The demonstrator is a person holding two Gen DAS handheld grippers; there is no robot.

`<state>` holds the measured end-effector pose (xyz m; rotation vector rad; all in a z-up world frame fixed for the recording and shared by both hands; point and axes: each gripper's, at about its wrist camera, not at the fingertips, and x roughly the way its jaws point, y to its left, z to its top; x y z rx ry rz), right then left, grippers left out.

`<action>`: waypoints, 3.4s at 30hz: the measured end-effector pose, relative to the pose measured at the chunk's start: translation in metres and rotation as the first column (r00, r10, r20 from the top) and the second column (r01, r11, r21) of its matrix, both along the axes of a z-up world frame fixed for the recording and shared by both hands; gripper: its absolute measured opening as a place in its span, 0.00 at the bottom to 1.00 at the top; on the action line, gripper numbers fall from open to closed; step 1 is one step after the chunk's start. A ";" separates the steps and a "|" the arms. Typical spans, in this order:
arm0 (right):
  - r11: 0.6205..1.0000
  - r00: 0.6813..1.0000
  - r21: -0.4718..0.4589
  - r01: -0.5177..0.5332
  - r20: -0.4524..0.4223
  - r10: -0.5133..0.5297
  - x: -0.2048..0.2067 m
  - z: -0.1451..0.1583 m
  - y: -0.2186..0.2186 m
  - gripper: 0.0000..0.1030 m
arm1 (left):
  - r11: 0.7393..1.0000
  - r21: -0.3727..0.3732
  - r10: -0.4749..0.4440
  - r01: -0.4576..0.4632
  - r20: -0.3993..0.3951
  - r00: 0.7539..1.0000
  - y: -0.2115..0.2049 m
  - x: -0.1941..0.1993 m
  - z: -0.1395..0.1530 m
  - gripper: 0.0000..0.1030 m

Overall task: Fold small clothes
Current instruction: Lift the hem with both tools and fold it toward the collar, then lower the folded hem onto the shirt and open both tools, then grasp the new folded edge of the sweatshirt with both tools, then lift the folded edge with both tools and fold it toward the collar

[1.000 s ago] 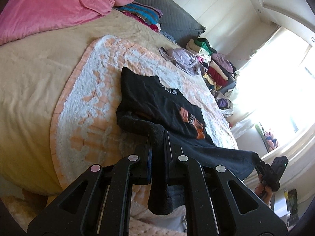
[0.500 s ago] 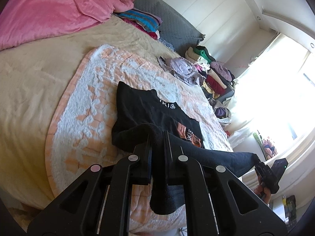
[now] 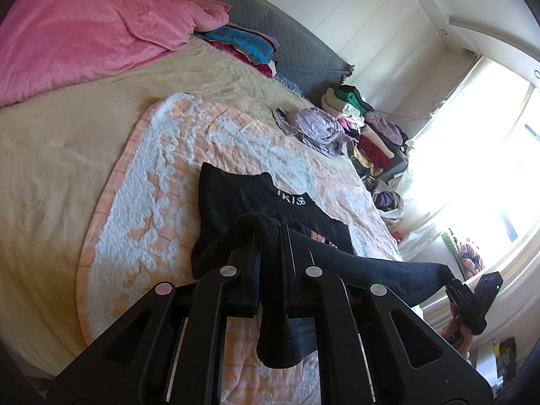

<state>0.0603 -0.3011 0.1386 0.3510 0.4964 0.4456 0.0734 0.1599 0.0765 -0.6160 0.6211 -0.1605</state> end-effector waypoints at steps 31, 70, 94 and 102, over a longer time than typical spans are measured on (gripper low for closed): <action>0.994 0.994 -0.099 0.048 -0.088 -0.057 0.092 -0.054 0.019 0.08 | 0.991 0.118 0.066 -0.057 -0.076 0.995 -0.001 0.083 -0.036 0.04; 0.939 0.972 -0.333 -0.088 -0.233 0.008 0.064 -0.117 0.106 0.23 | 0.911 0.409 0.016 0.051 -0.160 0.987 -0.044 0.035 -0.089 0.10; 0.899 0.964 -0.430 -0.084 -0.263 -0.035 0.119 -0.142 0.135 0.23 | 0.897 0.439 0.008 0.060 -0.152 0.988 -0.062 0.080 -0.094 0.10; 0.899 0.965 -0.429 -0.085 -0.260 -0.032 0.123 -0.141 0.134 0.23 | 0.897 0.438 0.006 0.062 -0.152 0.988 -0.062 0.087 -0.090 0.10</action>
